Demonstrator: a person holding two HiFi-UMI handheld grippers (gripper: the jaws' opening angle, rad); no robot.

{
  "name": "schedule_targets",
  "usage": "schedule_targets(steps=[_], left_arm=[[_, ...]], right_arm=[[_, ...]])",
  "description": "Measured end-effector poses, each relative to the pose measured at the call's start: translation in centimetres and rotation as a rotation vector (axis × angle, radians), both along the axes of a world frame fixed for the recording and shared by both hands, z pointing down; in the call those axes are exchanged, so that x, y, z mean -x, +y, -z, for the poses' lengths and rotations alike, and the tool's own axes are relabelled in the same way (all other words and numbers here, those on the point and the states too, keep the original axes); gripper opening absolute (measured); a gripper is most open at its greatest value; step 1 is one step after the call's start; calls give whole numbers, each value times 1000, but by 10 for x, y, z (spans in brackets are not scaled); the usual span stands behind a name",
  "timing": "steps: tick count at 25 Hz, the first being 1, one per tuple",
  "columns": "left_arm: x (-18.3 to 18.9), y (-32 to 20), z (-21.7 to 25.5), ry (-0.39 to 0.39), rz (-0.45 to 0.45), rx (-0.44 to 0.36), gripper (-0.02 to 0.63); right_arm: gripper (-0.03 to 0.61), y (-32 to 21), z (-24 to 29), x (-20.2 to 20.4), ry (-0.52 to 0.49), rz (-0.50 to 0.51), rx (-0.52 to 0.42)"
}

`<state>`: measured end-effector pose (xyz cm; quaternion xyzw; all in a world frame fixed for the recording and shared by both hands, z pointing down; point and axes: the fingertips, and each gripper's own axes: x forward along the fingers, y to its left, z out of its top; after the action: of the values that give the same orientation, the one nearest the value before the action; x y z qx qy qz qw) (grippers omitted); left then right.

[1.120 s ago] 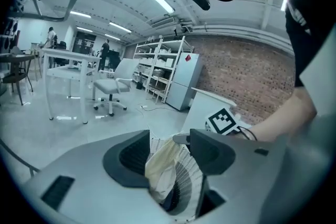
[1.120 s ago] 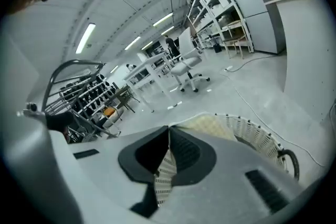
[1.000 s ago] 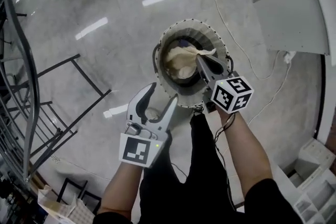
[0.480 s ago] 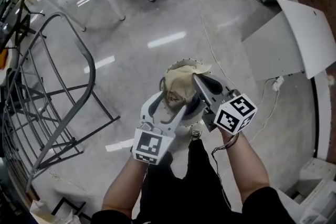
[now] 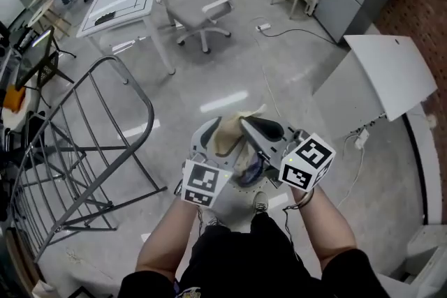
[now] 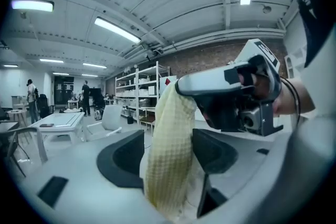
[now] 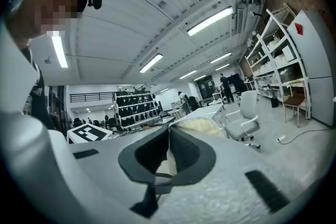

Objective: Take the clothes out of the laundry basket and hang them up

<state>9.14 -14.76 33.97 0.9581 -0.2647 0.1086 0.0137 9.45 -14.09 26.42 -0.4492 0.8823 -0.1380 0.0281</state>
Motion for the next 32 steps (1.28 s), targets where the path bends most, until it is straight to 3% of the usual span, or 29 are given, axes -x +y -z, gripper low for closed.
schedule_targets(steps=[3,6,8,15,19,26,32], left_arm=[[4,6,21,13,-4,-10,252],[11,12,34,18,-3,-3,85],[15,17,41,15,2,25,36],[36,9,69,69,91,54,25],[57,0,87,121,143,70,25],[95,-11,128,190,174,25,24],[132,-4,168,239,208,-43,24]], right_arm=[[15,11,25,9,12,26,-36],[15,21,38,10,18,32,-56],[17,26,43,10,15,31,-58],[41,43,43,12,-6,10,-67],[106,51,35,8,-31,-17,-59],[184,29,-42,-1,-9,-71,109],[221,5,-102,29,17,-34,234]])
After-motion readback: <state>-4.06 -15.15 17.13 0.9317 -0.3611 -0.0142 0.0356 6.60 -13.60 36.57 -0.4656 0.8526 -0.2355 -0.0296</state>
